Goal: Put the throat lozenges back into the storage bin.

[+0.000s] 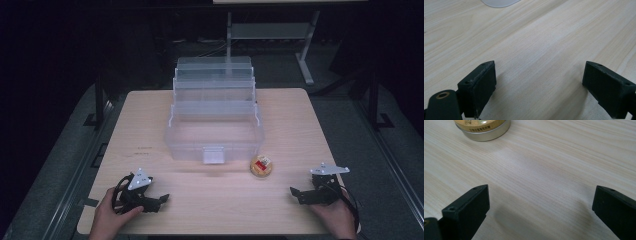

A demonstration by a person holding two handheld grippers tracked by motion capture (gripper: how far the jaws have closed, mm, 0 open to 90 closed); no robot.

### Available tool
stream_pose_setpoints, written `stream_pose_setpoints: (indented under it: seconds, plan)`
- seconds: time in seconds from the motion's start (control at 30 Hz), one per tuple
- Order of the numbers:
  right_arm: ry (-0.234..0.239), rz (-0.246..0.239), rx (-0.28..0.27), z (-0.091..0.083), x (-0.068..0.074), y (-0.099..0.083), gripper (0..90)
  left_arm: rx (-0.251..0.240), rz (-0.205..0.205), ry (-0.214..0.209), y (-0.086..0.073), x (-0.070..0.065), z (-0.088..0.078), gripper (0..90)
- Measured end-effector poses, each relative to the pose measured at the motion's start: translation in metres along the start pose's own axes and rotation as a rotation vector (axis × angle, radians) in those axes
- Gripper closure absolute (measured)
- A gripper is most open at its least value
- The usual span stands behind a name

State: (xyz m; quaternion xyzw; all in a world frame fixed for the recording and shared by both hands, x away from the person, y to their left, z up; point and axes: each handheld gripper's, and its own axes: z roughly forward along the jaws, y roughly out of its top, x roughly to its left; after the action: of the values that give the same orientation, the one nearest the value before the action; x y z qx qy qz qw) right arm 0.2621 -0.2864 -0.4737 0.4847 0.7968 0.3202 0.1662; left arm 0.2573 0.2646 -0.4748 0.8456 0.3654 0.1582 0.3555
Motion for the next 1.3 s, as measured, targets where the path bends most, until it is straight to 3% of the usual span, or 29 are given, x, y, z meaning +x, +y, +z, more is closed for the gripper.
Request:
stream_pose_setpoints:
  seconds: [0.67, 1.3]
  plan:
    - [0.023, -0.001, -0.022, -0.008, 0.003, 0.010, 0.9, -0.003, -0.001, -0.001, 0.000, 0.000, 0.000, 10.9]
    - [0.016, -0.008, -0.021, -0.008, 0.002, 0.021, 0.8, -0.003, 0.000, -0.001, 0.000, 0.000, 0.000, 10.9]
